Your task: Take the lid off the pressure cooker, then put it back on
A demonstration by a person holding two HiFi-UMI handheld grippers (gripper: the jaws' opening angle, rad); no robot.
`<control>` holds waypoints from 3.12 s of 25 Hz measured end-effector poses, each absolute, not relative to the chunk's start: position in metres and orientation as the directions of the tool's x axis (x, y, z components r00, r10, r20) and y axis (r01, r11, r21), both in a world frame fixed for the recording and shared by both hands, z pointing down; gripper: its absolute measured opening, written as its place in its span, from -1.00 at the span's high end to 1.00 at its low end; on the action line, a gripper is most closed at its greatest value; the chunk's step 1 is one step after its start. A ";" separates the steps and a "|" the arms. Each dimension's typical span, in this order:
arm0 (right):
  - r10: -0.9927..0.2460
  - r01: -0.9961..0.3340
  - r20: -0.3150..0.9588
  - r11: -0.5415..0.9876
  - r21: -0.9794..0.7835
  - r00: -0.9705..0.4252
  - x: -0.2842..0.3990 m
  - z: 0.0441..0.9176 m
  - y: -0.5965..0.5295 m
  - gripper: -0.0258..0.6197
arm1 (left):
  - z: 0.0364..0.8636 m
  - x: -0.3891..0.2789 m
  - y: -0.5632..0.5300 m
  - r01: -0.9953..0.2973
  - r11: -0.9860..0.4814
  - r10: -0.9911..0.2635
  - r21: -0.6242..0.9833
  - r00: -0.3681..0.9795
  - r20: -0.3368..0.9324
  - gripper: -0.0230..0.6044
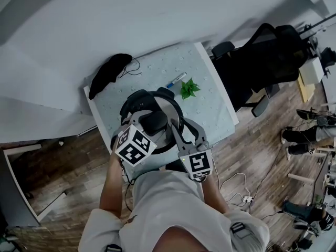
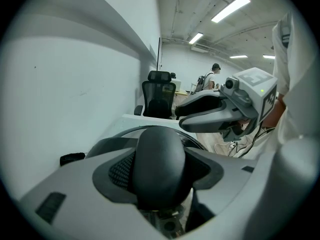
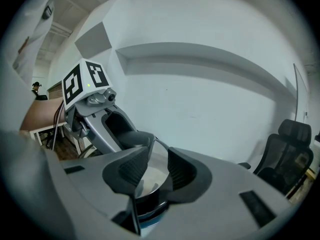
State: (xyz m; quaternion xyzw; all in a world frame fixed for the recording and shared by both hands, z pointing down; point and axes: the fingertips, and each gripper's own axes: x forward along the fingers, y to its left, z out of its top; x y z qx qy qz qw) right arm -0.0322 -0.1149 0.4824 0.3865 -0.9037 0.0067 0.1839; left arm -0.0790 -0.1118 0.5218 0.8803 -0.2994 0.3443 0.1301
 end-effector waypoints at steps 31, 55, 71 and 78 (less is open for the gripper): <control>-0.878 -0.870 0.272 0.451 0.199 -0.393 0.057 0.452 -0.059 0.53 | 0.475 -0.015 -0.100 -0.530 -0.848 -0.431 -0.028 0.656 0.619 0.05; -0.843 -0.840 0.254 0.519 0.158 -0.474 0.204 0.454 -0.097 0.54 | 0.484 0.133 -0.128 -0.588 -0.808 -0.462 -0.031 0.601 0.652 0.05; -0.797 -0.803 0.291 0.582 0.131 -0.530 0.265 0.482 -0.126 0.54 | 0.520 0.206 -0.147 -0.632 -0.775 -0.476 -0.008 0.577 0.664 0.05; -0.783 -0.798 0.315 0.592 0.116 -0.536 0.280 0.503 -0.130 0.54 | 0.548 0.217 -0.150 -0.651 -0.759 -0.470 0.010 0.558 0.683 0.05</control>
